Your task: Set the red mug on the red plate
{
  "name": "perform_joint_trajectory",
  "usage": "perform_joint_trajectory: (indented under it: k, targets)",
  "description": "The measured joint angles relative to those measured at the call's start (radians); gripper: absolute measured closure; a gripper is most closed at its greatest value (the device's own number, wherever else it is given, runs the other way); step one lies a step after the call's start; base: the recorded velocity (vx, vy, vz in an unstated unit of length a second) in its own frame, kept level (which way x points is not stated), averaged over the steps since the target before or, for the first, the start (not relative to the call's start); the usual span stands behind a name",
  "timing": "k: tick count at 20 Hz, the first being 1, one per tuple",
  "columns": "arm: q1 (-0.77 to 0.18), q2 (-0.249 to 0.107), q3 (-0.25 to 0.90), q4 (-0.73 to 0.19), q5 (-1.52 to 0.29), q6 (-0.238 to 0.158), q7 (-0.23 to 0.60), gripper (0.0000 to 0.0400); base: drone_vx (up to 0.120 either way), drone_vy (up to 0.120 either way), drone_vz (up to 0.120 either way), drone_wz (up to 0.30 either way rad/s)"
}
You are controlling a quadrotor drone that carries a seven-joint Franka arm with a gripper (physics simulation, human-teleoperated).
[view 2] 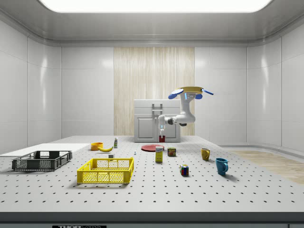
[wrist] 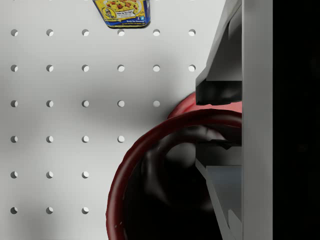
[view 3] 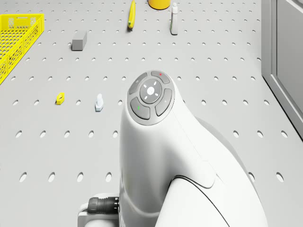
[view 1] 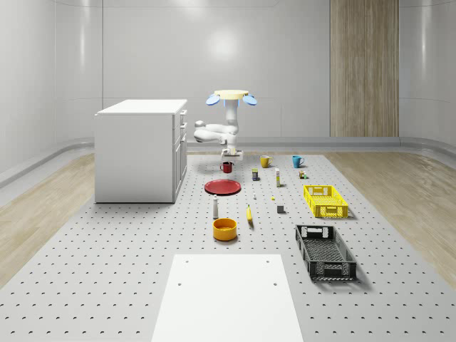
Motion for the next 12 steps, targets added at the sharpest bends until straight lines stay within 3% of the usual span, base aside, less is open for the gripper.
perform_joint_trajectory:
  k: [2,6,12]
  targets:
    - [0.0,-0.003,0.0,0.0,0.001,0.003,0.0,0.03,0.12,0.0,-0.04,0.0]
    - [-0.001,-0.009,0.001,0.0,0.003,0.008,0.001,0.03,0.12,0.0,-0.12,0.0]
    - [-0.002,-0.017,0.002,0.0,0.006,0.016,0.002,0.03,0.12,0.0,-0.007,0.0]
